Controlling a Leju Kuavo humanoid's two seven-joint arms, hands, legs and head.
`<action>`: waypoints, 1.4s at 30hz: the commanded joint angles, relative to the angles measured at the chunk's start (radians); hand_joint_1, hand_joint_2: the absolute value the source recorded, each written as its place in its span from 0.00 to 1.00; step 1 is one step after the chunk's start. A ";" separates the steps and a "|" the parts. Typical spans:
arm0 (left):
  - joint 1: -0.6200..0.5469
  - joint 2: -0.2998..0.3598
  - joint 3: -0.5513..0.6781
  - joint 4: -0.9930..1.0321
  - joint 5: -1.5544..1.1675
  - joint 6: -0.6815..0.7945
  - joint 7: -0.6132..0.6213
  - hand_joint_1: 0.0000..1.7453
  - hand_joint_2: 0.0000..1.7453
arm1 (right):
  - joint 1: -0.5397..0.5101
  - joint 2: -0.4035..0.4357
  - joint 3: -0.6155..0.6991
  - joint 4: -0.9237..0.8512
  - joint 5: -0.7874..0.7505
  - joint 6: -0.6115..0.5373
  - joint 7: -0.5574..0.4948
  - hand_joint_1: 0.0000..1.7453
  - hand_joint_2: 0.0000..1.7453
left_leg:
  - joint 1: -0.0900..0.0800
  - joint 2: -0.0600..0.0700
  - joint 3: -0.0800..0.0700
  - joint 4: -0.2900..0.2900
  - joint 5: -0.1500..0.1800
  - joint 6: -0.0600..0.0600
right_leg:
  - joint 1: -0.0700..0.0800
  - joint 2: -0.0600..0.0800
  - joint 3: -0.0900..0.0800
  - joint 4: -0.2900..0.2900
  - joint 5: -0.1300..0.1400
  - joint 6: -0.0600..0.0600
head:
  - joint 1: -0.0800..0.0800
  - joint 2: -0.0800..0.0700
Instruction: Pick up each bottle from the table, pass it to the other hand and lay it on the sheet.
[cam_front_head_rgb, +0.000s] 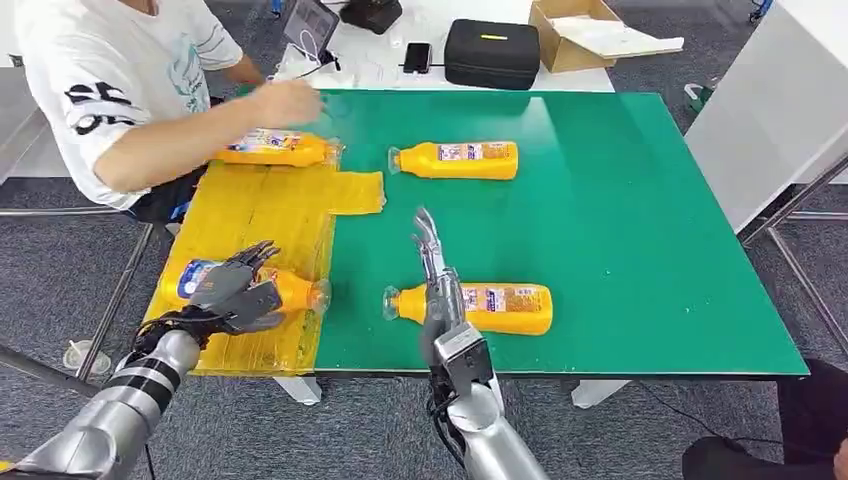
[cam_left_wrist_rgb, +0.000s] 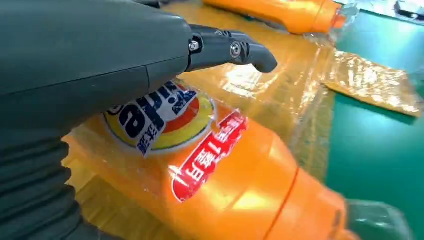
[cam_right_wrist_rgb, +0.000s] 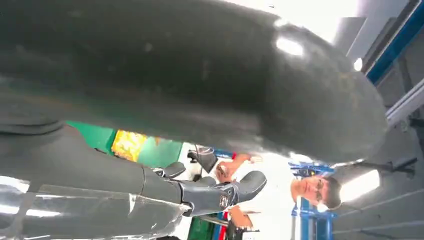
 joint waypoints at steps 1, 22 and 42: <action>0.069 0.018 0.051 -0.023 0.170 -0.250 -0.017 0.00 0.00 | -0.069 -0.007 -0.023 0.140 0.002 0.005 0.004 0.00 0.00 | 0.000 0.005 0.005 -0.002 0.000 0.001 | 0.001 0.003 0.004 -0.002 0.001 -0.002 | 0.000 0.000; 0.181 -0.175 0.433 -0.354 0.804 -0.055 -0.017 0.00 1.00 | -0.217 -0.179 -0.003 0.349 0.357 -0.053 0.396 0.00 1.00 | 0.000 0.000 0.003 -0.001 0.001 0.000 | 0.001 -0.002 0.002 -0.002 0.001 0.000 | 0.000 0.000; 0.313 -0.180 0.408 -0.527 0.642 0.099 -0.017 0.00 1.00 | -0.225 -0.374 -0.018 0.337 0.516 0.165 0.563 0.00 1.00 | -0.001 0.002 -0.002 0.001 -0.001 0.001 | 0.000 0.001 -0.002 -0.001 0.001 0.000 | 0.000 0.000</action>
